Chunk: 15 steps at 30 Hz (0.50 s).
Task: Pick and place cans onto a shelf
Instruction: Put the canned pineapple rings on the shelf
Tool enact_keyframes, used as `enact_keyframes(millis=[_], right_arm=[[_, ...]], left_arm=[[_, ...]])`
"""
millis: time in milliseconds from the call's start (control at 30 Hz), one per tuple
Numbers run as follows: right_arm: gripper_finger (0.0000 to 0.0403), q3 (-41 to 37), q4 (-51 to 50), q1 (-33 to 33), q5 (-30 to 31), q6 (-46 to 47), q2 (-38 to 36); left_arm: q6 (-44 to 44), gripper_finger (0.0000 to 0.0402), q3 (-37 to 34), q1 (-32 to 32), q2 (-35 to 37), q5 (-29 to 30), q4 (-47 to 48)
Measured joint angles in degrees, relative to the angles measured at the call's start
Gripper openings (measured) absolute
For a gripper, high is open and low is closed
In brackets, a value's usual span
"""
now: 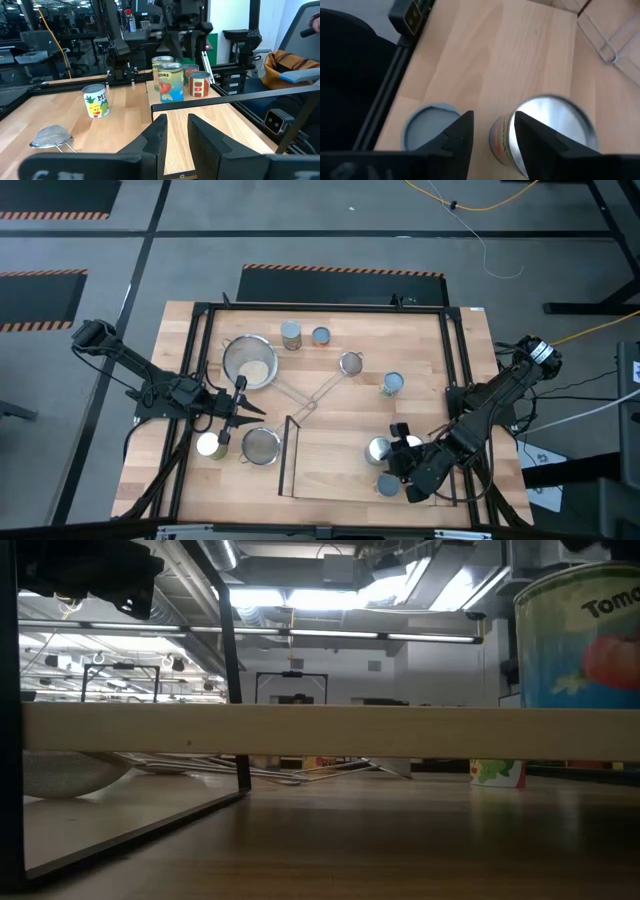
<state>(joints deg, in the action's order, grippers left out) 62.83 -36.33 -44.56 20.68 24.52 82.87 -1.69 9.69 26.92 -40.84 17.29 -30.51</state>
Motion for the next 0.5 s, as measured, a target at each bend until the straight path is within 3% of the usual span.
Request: enact_keyframes(millis=[333, 500], right_arm=[[0.0147, 7.2, -6.9, 0.2, 0.4, -1.2, 0.0], [0.0147, 9.8, -11.4, 1.3, 3.5, -1.1, 0.0]], left_arm=[[0.0, 0.0069, 0.0, 0.0, 0.0, 0.0, 0.0], [0.0, 0.0069, 0.0, 0.0, 0.0, 0.0, 0.0]])
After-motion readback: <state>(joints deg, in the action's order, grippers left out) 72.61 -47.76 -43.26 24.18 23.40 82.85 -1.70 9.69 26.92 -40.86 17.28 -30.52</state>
